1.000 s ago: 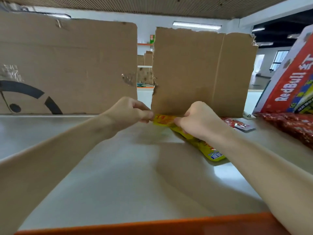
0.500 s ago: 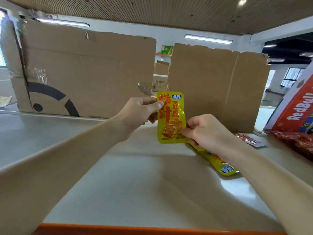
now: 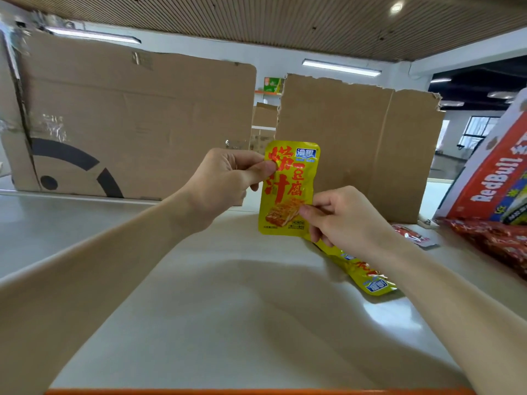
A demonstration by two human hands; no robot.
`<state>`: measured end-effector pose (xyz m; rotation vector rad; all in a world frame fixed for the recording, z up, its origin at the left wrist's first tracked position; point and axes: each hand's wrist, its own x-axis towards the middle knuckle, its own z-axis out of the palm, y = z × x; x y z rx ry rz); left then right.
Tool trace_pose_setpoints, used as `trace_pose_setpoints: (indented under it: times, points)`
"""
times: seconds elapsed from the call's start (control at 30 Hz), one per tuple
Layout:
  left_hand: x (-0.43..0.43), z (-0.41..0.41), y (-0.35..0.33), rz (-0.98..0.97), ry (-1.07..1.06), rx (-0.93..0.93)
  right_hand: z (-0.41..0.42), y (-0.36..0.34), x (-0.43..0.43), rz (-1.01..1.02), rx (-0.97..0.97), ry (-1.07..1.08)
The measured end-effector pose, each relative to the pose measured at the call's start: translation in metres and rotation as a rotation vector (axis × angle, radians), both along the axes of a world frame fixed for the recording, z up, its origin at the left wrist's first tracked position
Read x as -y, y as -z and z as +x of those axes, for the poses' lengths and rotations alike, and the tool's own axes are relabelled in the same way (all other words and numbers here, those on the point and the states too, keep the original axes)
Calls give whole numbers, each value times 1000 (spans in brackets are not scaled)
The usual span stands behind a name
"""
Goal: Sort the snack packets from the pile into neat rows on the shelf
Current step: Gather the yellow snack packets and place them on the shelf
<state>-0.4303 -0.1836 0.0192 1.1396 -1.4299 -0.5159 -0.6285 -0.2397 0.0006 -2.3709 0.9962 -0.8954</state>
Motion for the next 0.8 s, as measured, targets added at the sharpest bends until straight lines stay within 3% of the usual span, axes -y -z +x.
trace_pose_setpoints:
  times: [0.27, 0.5, 0.8]
  points:
    - [-8, 2, -14, -89, 98, -65, -4, -8, -16, -70, 165, -71]
    - [-30, -8, -28, -173, 155, -62, -14, -26, -50, -218, 156, 5]
    - [-67, -52, -31, -211, 379, -59, -68, -31, -116, -184, 117, 126]
